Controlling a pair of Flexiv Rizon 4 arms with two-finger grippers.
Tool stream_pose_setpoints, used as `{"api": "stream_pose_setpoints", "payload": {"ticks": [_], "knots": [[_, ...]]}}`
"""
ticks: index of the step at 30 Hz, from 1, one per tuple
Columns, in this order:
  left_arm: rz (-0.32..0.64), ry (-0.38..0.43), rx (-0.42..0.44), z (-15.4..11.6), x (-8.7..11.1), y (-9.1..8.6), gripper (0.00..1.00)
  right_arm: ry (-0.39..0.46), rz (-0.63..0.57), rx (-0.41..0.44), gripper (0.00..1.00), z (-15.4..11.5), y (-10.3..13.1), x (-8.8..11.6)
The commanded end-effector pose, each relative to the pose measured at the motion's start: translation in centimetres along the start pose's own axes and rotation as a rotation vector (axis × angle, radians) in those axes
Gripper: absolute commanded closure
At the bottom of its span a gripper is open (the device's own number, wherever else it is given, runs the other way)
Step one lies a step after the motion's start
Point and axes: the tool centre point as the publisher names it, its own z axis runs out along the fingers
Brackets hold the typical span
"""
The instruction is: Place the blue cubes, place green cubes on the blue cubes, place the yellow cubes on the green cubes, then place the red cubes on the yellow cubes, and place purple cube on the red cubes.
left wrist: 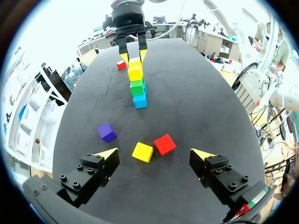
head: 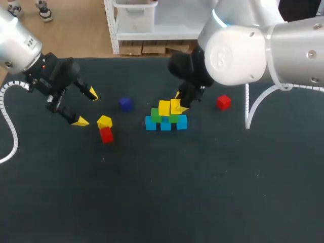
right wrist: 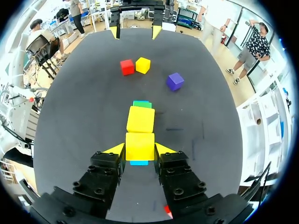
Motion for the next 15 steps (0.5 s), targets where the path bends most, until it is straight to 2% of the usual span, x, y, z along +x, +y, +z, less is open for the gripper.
{"api": "stream_pose_setpoints", "payload": {"ticks": [1,15], "knots": [[0.004,-0.004,-0.003,0.03,0.14,-0.09,0.0,-0.001,-0.002,-0.005,1.0,0.08,-0.31,-0.1],[0.004,-0.004,-0.003,0.03,0.14,-0.09,0.0,0.002,0.004,-0.012,1.0,0.25,-0.35,0.09]]}}
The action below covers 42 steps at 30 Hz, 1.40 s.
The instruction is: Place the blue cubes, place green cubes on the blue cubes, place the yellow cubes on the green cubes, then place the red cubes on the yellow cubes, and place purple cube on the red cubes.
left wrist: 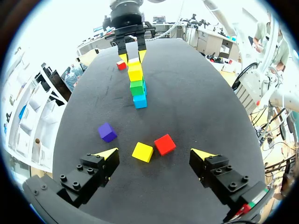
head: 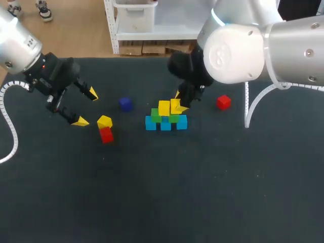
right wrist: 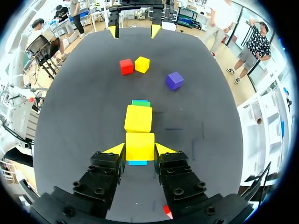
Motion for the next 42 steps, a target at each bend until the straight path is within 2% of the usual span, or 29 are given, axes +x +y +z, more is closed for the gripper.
{"api": "stream_pose_setpoints", "payload": {"ticks": [1,23,25,26,33,34,35,42], "knots": [[0.004,-0.004,-0.003,0.03,0.14,-0.09,0.0,-0.003,0.002,-0.006,1.0,0.14,-0.15,-0.01],[0.004,-0.004,-0.003,0.03,0.14,-0.09,0.0,0.001,0.006,-0.018,1.0,0.47,-0.05,-0.16],[0.004,-0.004,-0.003,0.03,0.14,-0.09,0.0,0.002,0.006,-0.017,0.96,0.49,-0.08,-0.17],[0.004,-0.004,-0.003,0.03,0.14,-0.09,0.0,0.003,0.006,-0.017,0.93,0.49,-0.1,-0.17],[0.004,-0.004,-0.003,0.03,0.14,-0.09,0.0,0.007,0.004,-0.014,0.52,0.47,-0.15,-0.15],[0.004,-0.004,-0.003,0.03,0.14,-0.09,0.0,0.008,0.004,-0.013,0.38,0.47,-0.15,-0.14],[0.004,-0.004,-0.003,0.03,0.14,-0.09,0.0,0.009,0.006,-0.013,0.0,0.46,-0.17,-0.12],[0.004,-0.004,-0.003,0.03,0.14,-0.09,0.0,0.015,0.01,-0.007,0.0,0.22,-0.27,0.1]]}}
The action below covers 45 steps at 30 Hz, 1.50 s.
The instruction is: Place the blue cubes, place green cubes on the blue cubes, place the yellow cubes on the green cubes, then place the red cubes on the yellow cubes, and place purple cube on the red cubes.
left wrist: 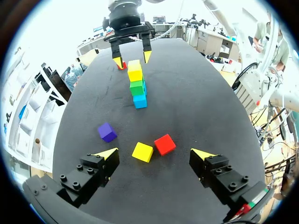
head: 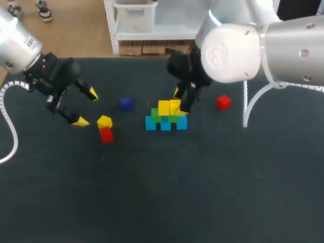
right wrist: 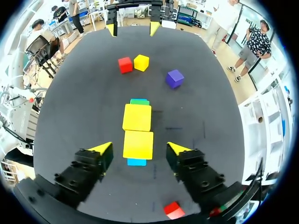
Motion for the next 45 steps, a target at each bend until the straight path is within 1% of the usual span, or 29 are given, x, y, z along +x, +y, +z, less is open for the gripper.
{"api": "stream_pose_setpoints", "payload": {"ticks": [1,4,8,11,14,19,25,29,32,37,45], "knots": [[0.004,-0.004,-0.003,0.0,0.1,-0.1,0.0,0.001,0.003,0.001,0.0,-0.2,0.0,0.1],[0.004,-0.004,-0.003,0.0,0.1,-0.1,0.0,0.001,0.01,0.007,0.0,-0.8,0.0,0.3],[0.004,-0.004,-0.003,0.0,0.1,-0.1,0.0,-0.017,0.024,0.03,0.0,-2.2,-0.1,1.0],[0.004,-0.004,-0.003,0.0,0.1,-0.1,0.0,-0.056,0.046,0.058,0.0,-3.6,-0.2,2.2],[0.004,-0.004,-0.003,0.0,0.1,-0.1,0.0,-0.122,0.075,0.08,0.0,-4.9,-0.2,3.4],[0.004,-0.004,-0.003,0.0,0.1,-0.1,0.0,-0.201,0.106,0.124,0.0,-6.8,-0.1,5.6],[0.004,-0.004,-0.003,0.0,0.1,-0.1,0.0,-0.264,0.141,0.149,0.0,-7.9,0.4,7.6],[0.004,-0.004,-0.003,0.0,0.1,-0.1,0.0,-0.329,0.179,0.15,0.0,-8.2,0.7,9.3],[0.004,-0.004,-0.003,0.0,0.1,-0.1,0.0,-0.359,0.192,0.15,0.0,-8.3,0.9,10.4],[0.004,-0.004,-0.003,0.0,0.1,-0.1,0.0,-0.376,0.197,0.144,0.0,-8.3,1.1,11.4],[0.004,-0.004,-0.003,0.0,0.1,-0.1,0.0,-0.365,0.165,0.128,0.0,-8.6,1.2,12.0]]}}
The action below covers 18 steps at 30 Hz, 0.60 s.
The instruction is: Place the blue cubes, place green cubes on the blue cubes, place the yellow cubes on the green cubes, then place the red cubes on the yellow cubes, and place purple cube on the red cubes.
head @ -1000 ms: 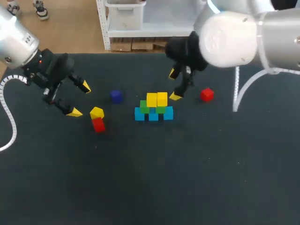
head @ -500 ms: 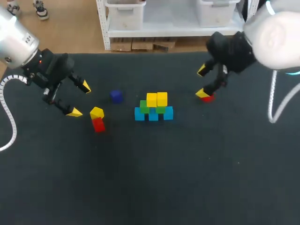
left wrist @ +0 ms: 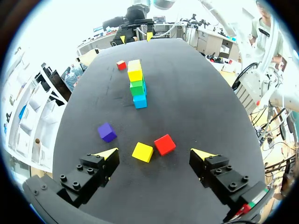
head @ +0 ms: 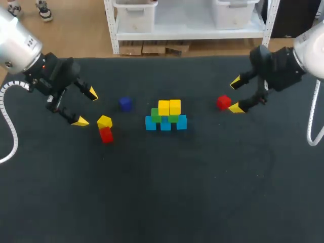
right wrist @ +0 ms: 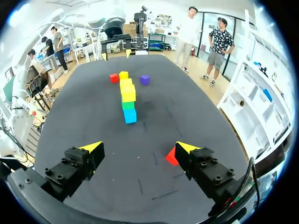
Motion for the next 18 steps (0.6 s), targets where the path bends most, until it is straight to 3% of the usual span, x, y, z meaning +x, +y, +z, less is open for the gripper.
{"api": "stream_pose_setpoints", "payload": {"ticks": [1,4,11,18], "knots": [[0.004,-0.004,-0.003,0.0,0.1,-0.1,0.0,0.005,-0.014,-0.019,0.0,-0.4,-0.1,0.1],[0.004,-0.004,-0.003,0.0,0.1,-0.1,0.0,0.005,-0.014,-0.019,0.0,-0.4,-0.1,0.1],[0.235,0.075,0.048,-0.1,0.6,1.1,0.0,0.005,-0.014,-0.019,0.0,-0.4,-0.1,0.1],[0.329,0.15,0.09,1.0,1.2,2.0,0.0,0.005,-0.014,-0.019,0.0,-0.4,-0.1,0.1]]}}
